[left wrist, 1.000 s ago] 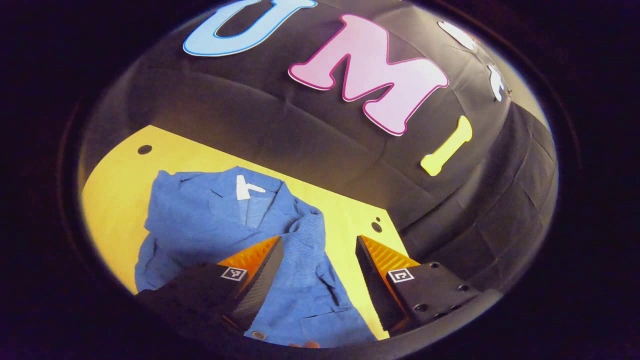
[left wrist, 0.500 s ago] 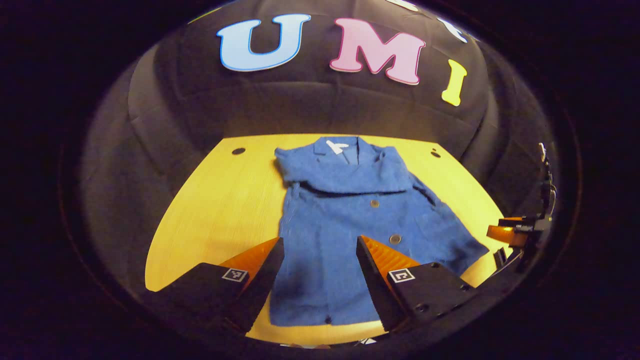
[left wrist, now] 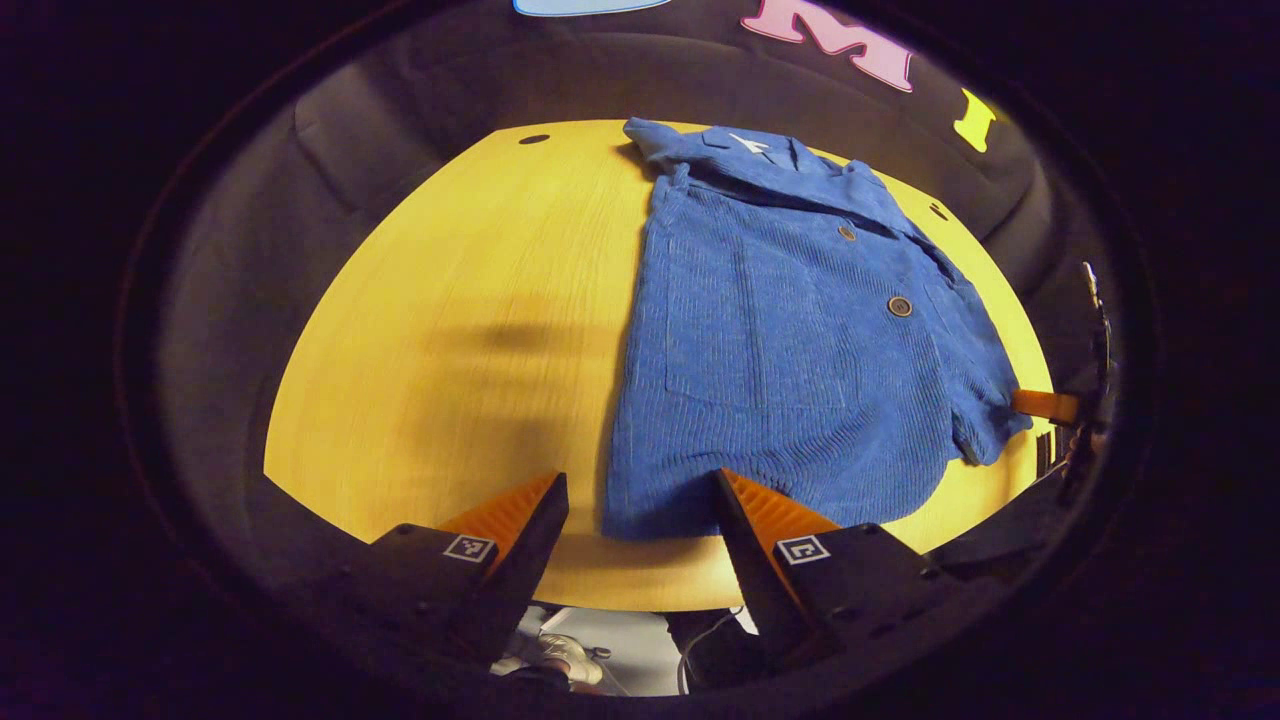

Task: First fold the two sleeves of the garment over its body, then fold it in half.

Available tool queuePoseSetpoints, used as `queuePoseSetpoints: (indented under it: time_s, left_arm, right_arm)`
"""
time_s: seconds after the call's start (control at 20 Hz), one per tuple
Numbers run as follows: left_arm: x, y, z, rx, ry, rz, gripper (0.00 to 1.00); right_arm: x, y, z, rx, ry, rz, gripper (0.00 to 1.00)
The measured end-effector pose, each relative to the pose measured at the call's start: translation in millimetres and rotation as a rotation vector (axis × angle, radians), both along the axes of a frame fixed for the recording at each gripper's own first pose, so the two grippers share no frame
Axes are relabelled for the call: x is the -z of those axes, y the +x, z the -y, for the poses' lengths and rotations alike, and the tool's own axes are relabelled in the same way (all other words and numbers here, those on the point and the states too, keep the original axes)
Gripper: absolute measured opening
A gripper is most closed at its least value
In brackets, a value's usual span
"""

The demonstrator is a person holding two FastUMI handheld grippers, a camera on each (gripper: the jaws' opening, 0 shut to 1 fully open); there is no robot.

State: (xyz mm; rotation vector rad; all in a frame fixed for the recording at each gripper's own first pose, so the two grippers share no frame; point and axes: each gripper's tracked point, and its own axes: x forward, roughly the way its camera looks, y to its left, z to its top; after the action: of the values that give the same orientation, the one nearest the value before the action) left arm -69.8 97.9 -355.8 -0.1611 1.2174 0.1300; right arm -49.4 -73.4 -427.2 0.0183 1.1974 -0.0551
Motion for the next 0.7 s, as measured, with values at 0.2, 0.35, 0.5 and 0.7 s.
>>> queuePoseSetpoints:
  time_s: [0.2,0.35,0.5,0.7]
  left_arm:
    - [2.9,4.4,9.5,0.06,0.003,0.0,0.82]
    - [2.5,9.9,19.5,0.072,-0.004,0.015,0.59]
    - [2.0,12.6,35.8,0.045,-0.047,0.035,0.16]
    - [1.7,14.1,43.6,0.002,-0.134,0.068,0.0]
  right_arm:
    - [1.2,3.9,-2.8,-0.037,-0.043,0.013,0.99]
    - [1.8,4.5,-1.4,-0.01,-0.038,-0.004,0.98]
    - [3.2,9.7,-15.3,-0.037,-0.015,0.008,0.38]
    - [3.0,10.6,-21.4,-0.17,-0.035,0.036,0.05]
